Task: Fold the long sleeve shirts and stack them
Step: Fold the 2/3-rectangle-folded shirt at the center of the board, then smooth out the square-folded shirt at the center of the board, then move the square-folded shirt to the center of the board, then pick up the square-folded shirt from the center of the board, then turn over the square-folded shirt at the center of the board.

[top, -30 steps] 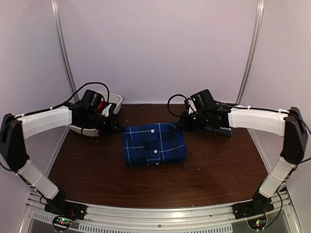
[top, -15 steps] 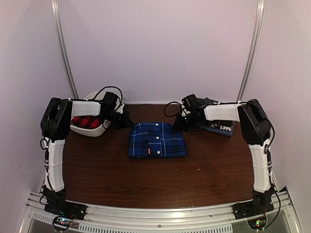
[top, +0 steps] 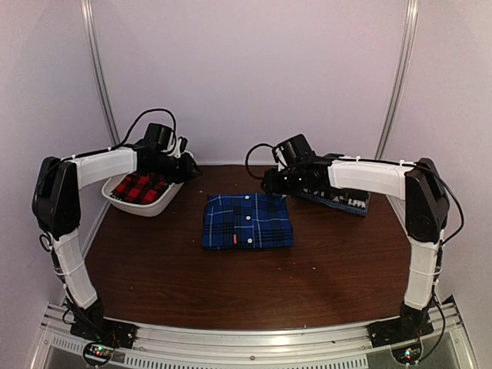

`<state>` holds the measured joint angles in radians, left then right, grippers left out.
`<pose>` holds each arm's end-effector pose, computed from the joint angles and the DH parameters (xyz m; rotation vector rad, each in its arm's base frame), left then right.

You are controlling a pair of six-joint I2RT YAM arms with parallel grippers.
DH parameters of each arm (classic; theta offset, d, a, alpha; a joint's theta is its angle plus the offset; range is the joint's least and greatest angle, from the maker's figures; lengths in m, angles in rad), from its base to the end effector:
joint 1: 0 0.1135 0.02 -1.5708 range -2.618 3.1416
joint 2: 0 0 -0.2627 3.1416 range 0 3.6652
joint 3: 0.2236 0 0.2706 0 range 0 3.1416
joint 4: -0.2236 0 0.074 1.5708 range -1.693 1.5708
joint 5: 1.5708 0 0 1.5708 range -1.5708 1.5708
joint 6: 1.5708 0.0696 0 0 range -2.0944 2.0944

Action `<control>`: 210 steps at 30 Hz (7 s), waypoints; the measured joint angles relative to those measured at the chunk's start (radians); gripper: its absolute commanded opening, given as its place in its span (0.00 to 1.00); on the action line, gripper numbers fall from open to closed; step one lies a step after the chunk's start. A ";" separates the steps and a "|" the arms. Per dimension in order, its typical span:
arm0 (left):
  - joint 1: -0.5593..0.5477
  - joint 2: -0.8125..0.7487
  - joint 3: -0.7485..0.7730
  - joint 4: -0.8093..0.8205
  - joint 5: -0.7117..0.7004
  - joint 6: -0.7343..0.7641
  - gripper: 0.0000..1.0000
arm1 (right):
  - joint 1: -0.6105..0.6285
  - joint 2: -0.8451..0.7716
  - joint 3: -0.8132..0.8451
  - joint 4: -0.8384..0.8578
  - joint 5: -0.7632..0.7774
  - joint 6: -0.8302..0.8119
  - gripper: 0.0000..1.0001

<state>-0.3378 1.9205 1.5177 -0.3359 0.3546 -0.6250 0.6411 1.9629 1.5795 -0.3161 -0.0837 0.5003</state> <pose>0.4441 -0.1816 0.2183 -0.1565 2.4191 -0.8782 0.3950 0.3020 0.2209 -0.2122 2.3550 0.6778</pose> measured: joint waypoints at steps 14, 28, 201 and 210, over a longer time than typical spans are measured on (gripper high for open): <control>-0.208 0.167 0.011 0.047 0.034 -0.032 0.13 | 0.029 0.267 0.165 -0.053 -0.011 -0.098 0.47; -0.132 0.381 0.194 0.024 0.011 -0.027 0.20 | -0.031 0.439 0.361 -0.110 -0.013 -0.051 0.61; 0.077 -0.477 -0.220 -0.476 0.262 0.239 0.00 | 0.401 0.385 0.174 0.255 -0.169 0.203 0.30; -0.053 -0.497 -0.254 -0.427 0.200 0.176 0.00 | 0.342 -0.038 -0.083 0.252 -0.068 0.211 0.41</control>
<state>-0.3904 1.4235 1.2636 -0.7628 0.5549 -0.4488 0.9829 1.9251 1.4963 -0.0643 -0.1513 0.7113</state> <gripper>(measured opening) 0.021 0.375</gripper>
